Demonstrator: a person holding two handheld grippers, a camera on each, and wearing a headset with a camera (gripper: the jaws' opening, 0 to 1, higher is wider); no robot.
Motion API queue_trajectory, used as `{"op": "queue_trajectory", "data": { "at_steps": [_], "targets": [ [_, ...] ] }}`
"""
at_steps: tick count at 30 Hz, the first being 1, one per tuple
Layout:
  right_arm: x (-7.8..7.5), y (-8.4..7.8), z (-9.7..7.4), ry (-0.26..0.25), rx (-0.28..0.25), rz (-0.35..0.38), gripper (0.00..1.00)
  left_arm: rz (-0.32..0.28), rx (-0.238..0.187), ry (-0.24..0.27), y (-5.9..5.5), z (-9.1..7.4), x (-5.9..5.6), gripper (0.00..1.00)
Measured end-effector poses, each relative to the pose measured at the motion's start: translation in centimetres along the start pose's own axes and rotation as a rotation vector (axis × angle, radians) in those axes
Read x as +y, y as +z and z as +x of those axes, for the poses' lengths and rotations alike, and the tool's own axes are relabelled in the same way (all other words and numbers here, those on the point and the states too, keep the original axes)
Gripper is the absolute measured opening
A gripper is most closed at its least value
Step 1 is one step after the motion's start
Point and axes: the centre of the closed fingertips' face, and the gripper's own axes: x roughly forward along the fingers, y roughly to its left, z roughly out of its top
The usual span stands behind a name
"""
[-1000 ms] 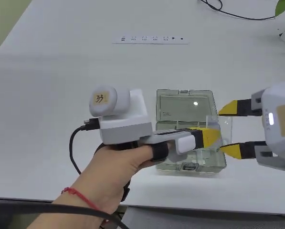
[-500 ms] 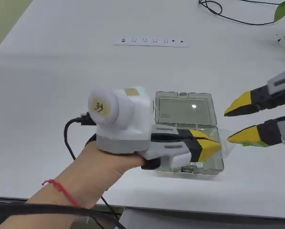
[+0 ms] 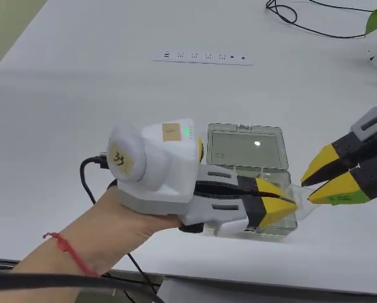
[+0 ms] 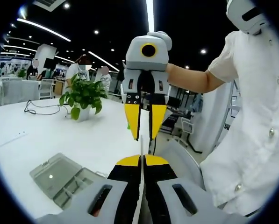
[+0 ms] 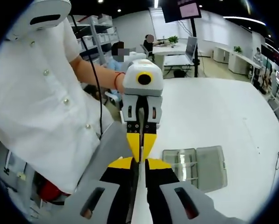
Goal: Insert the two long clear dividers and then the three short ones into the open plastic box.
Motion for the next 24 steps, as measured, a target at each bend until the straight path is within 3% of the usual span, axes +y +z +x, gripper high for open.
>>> {"op": "queue_trajectory", "data": {
  "at_steps": [11,24],
  "targets": [
    [1.3,-0.5,0.9,0.043,0.01,0.007,0.04,0.015,-0.003,-0.024,0.0,0.3,-0.7,0.0],
    [1.1,-0.6,1.0,0.039,0.01,-0.002,0.03,0.017,0.002,-0.013,-0.3,0.3,-0.5,0.0]
  ]
}}
